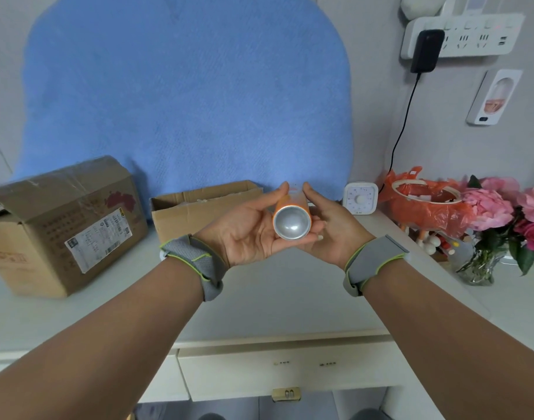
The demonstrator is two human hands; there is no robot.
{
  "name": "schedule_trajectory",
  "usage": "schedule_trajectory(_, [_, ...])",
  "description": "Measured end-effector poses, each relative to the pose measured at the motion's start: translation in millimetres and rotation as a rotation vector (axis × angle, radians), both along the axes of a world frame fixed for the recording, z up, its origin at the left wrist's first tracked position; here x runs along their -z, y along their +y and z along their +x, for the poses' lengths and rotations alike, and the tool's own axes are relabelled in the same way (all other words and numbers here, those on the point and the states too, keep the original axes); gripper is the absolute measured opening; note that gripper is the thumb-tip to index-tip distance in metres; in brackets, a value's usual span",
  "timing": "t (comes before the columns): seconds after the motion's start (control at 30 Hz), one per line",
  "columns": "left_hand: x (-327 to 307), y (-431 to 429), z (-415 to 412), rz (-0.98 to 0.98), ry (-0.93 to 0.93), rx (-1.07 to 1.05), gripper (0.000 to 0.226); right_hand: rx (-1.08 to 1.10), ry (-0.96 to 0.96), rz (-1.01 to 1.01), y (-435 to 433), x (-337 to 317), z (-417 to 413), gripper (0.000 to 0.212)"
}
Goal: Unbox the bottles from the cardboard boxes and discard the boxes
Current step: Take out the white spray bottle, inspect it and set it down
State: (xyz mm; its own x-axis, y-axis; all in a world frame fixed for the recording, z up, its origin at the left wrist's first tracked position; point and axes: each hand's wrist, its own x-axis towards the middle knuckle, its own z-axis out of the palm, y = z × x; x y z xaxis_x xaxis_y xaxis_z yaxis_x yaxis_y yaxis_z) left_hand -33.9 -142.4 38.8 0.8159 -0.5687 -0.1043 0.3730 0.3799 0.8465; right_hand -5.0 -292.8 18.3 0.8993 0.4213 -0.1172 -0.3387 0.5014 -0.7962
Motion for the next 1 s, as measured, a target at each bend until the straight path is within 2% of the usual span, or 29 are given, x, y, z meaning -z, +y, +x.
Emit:
schedule_trajectory(0.07, [0, -1, 0, 0.037, -0.008, 0.011, 0.049, 0.016, -0.019, -0.034, -1, 1, 1, 0.042])
schedule_trajectory(0.17, [3, -3, 2, 0.270, -0.105, -0.009, 0.053, 0.022, -0.091, -0.071, -1, 1, 3, 0.050])
schedule_trajectory(0.27, [7, -4, 3, 0.475, -0.215, -0.066, 0.065, -0.001, -0.145, -0.060, -1, -1, 3, 0.039])
schedule_trajectory(0.37, [10, -4, 0, 0.634, -0.376, -0.132, 0.051, 0.036, -0.274, -0.102, 0, -3, 2, 0.033])
schedule_trajectory(0.47, [13, -6, -2, 0.784, -0.531, -0.206, 0.048, 0.163, -0.406, -0.188, 1, 1, 2, 0.049])
schedule_trajectory(0.57, [12, -4, -3, 0.704, -0.543, -0.186, 0.042, 0.203, -0.432, -0.171, 0, 3, 2, 0.056])
schedule_trajectory(0.67, [8, 1, -6, 0.455, -0.396, -0.097, 0.044, 0.092, -0.416, -0.116, -3, 3, 2, 0.056])
schedule_trajectory(0.77, [6, 5, -4, 0.303, -0.299, -0.010, 0.054, -0.023, -0.341, -0.018, -8, 6, 5, 0.060])
schedule_trajectory(0.87, [10, 10, -2, 0.276, -0.280, 0.040, 0.054, -0.060, -0.329, 0.036, -10, 9, 7, 0.058])
schedule_trajectory(1.0, [12, 6, 1, 0.399, -0.350, -0.085, 0.042, -0.035, -0.252, 0.121, -10, 10, 8, 0.053])
